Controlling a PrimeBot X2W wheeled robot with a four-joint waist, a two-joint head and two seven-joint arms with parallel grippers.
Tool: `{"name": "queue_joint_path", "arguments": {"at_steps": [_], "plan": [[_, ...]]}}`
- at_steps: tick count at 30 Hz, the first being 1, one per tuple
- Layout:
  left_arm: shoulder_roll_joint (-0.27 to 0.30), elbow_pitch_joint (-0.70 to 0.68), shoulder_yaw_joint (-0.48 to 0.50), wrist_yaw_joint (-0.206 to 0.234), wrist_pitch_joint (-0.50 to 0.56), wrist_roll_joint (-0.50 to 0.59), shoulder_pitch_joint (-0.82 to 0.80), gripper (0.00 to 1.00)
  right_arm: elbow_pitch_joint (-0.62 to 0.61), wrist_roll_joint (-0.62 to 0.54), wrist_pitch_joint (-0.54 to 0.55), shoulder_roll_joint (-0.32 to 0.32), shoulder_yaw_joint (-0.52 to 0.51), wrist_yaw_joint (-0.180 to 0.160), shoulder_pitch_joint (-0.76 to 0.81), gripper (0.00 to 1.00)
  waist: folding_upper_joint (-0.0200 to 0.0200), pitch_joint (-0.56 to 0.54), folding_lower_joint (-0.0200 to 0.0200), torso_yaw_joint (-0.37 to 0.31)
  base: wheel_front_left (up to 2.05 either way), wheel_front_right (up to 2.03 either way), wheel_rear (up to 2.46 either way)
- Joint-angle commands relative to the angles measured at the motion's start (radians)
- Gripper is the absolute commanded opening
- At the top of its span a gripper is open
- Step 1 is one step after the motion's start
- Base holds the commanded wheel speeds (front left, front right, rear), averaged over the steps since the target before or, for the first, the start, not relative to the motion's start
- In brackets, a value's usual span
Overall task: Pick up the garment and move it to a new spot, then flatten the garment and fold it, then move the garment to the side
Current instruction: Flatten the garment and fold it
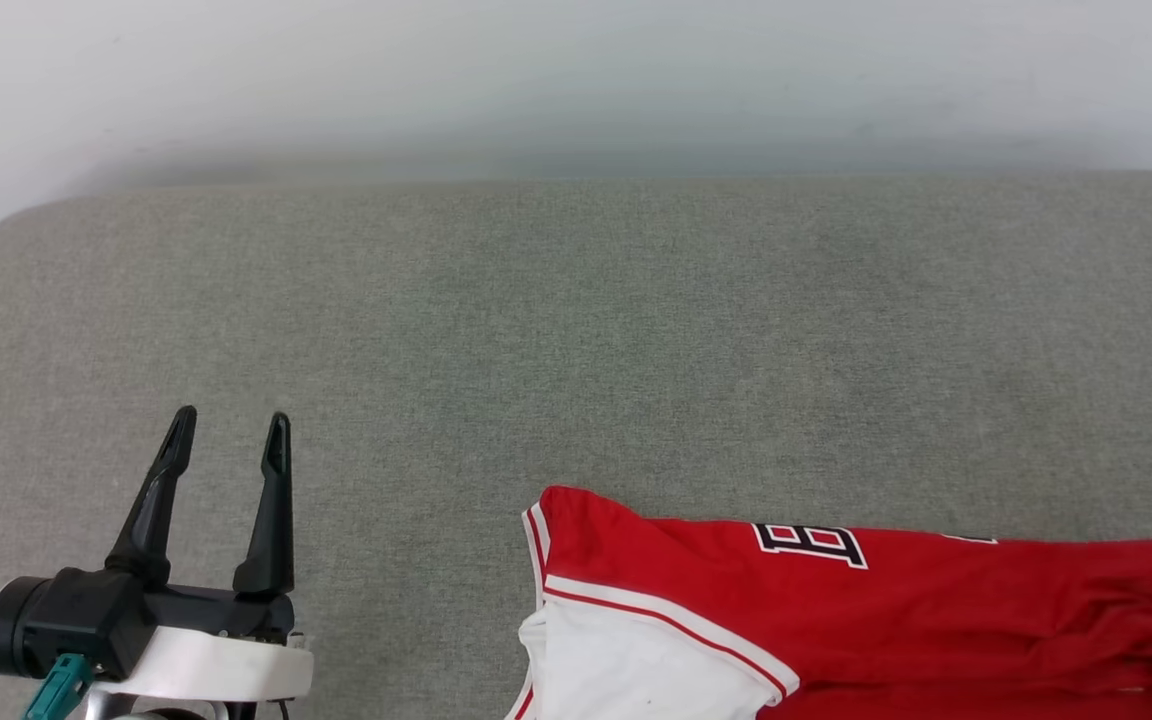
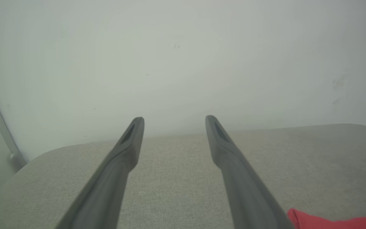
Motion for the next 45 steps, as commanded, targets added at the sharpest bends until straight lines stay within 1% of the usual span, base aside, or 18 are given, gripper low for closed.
{"name": "queue_joint_path", "arguments": {"at_steps": [1,7,11,14,18,26,32,38,39,40,45], "plan": [[0.0,0.0,0.0,-0.001,-0.004,-0.007,0.01,1.0,-0.022,0.009,0.012,0.008,0.008,-0.001,-0.002,0.0,-0.0001,-0.006,-0.0001,-0.005,0.0,0.0,0.0],[-0.007,0.005,-0.007,-0.001,-0.004,-0.007,0.022,1.0,-0.173,0.023,0.102,0.04,0.096,0.0,0.045,0.0,-0.0001,-0.028,-0.0001,-0.015,0.0,0.0,0.0],[-0.008,0.007,-0.019,-0.001,-0.004,-0.002,0.022,1.0,-0.28,0.055,0.159,0.085,0.161,0.0,0.063,0.0,-0.0001,-0.04,-0.0001,-0.013,0.0,0.0,0.0],[-0.011,0.009,-0.029,-0.001,-0.004,-0.002,0.02,1.0,-0.343,0.064,0.201,0.11,0.215,0.0,0.067,0.0,-0.0001,-0.049,-0.0001,-0.004,0.0,0.0,0.0],[-0.011,0.009,-0.033,-0.001,-0.004,-0.005,0.025,1.0,-0.389,0.087,0.238,0.157,0.294,0.0,0.054,0.0,-0.0001,-0.057,-0.0001,0.014,0.0,0.0,0.0],[-0.008,0.013,-0.04,-0.001,-0.003,-0.011,0.024,1.0,-0.384,0.124,0.265,0.283,0.436,0.0,-0.023,0.0,-0.0001,-0.053,-0.0001,0.059,0.0,0.0,0.0],[-0.001,0.017,-0.054,-0.001,-0.003,-0.015,0.002,1.0,-0.34,0.099,0.263,0.315,0.525,0.0,-0.086,0.0,-0.0001,-0.039,-0.0001,0.096,0.0,0.0,0.0],[-0.012,0.022,-0.058,-0.001,-0.003,-0.012,-0.003,1.0,-0.271,0.054,0.235,0.325,0.552,0.0,-0.11,0.0,-0.0001,-0.023,-0.0001,0.124,0.0,0.0,0.0],[-0.011,0.025,-0.059,-0.001,-0.003,-0.007,-0.002,1.0,-0.26,0.048,0.227,0.327,0.555,0.0,-0.114,0.13,-0.0001,-0.021,-0.0001,0.125,0.0,0.0,0.0],[-0.011,0.025,-0.06,-0.001,-0.003,-0.003,-0.003,1.0,-0.251,0.044,0.219,0.328,0.561,0.0,-0.118,1.0,-0.0001,-0.017,-0.0001,0.127,0.0,0.0,0.0],[-0.016,0.029,-0.055,-0.001,-0.003,-0.001,-0.008,1.0,-0.237,0.09,0.177,0.328,0.614,0.0,-0.131,1.0,-0.0001,-0.014,-0.0001,0.129,0.0,0.0,0.0]]}}
